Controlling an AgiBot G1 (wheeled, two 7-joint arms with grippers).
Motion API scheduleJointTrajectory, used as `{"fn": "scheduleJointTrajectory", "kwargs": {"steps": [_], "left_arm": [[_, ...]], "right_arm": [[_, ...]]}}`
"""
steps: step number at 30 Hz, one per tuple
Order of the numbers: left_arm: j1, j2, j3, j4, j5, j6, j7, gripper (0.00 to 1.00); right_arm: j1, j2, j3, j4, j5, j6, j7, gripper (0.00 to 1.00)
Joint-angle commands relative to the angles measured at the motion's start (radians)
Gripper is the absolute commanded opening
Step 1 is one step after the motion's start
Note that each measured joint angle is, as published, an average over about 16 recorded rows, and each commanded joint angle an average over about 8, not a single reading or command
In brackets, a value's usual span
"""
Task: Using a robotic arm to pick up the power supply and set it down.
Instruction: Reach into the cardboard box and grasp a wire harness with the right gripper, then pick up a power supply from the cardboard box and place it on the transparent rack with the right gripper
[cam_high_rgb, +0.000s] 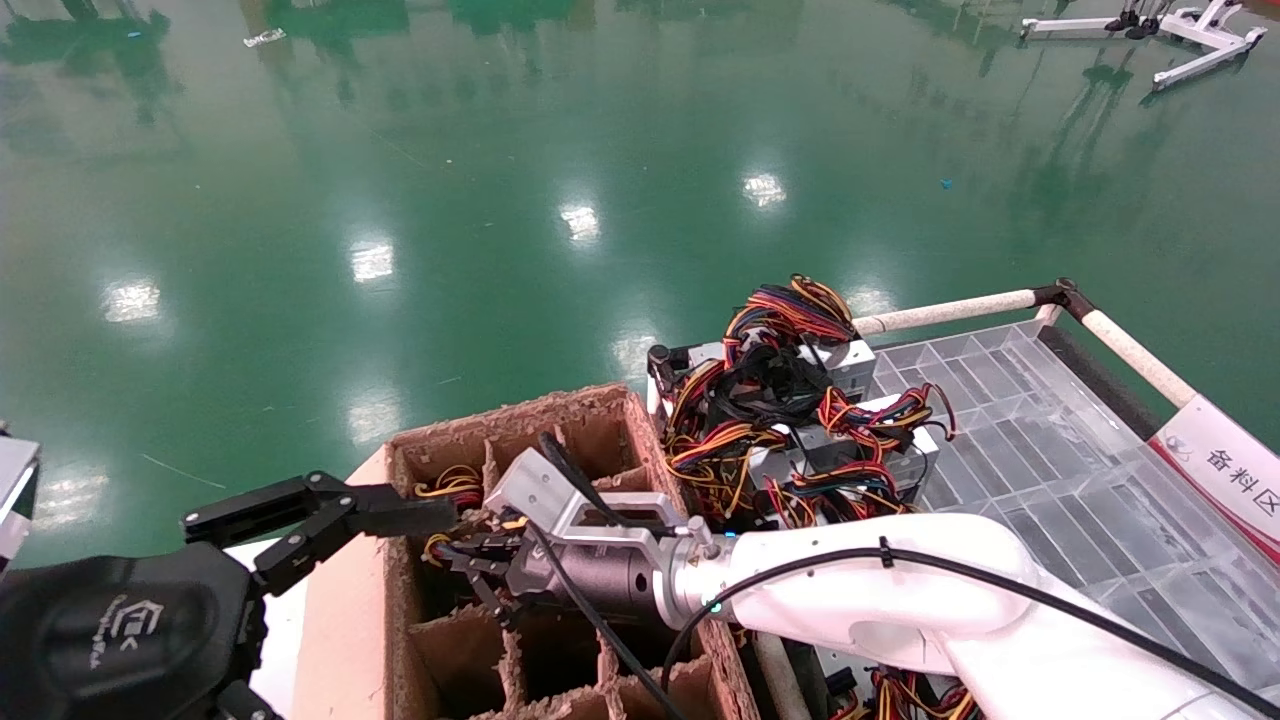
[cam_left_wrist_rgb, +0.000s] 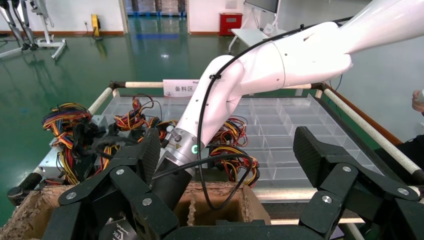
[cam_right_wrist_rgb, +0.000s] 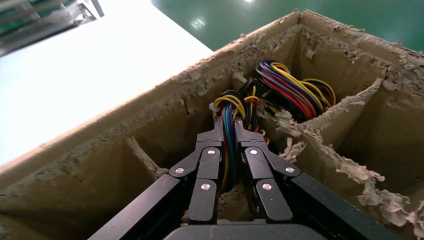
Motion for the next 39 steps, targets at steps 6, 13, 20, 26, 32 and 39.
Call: {"fn": "scheduleJointTrajectory", "kwargs": {"steps": [6, 13, 20, 26, 32, 39], "left_arm": [[0.000, 0.000, 0.000, 0.000, 0.000, 0.000, 0.000, 1.00], [0.000, 0.000, 0.000, 0.000, 0.000, 0.000, 0.000, 1.00], [0.000, 0.000, 0.000, 0.000, 0.000, 0.000, 0.000, 1.00], [0.000, 0.000, 0.000, 0.000, 0.000, 0.000, 0.000, 1.00], [0.000, 0.000, 0.000, 0.000, 0.000, 0.000, 0.000, 1.00], [0.000, 0.000, 0.000, 0.000, 0.000, 0.000, 0.000, 1.00]], "right_arm": [[-0.009, 0.012, 0.033, -0.014, 0.079, -0.040, -0.020, 0.00], [-0.012, 0.040, 0.084, -0.023, 0.157, -0.088, -0.052, 0.00], [-0.027, 0.089, 0.147, 0.023, 0.242, -0.128, -0.070, 0.00], [-0.038, 0.140, 0.207, 0.078, 0.323, -0.167, -0.078, 0.00], [-0.021, 0.197, 0.261, 0.127, 0.387, -0.209, -0.080, 0.00], [0.048, 0.297, 0.327, 0.148, 0.453, -0.291, -0.070, 0.00]]}}
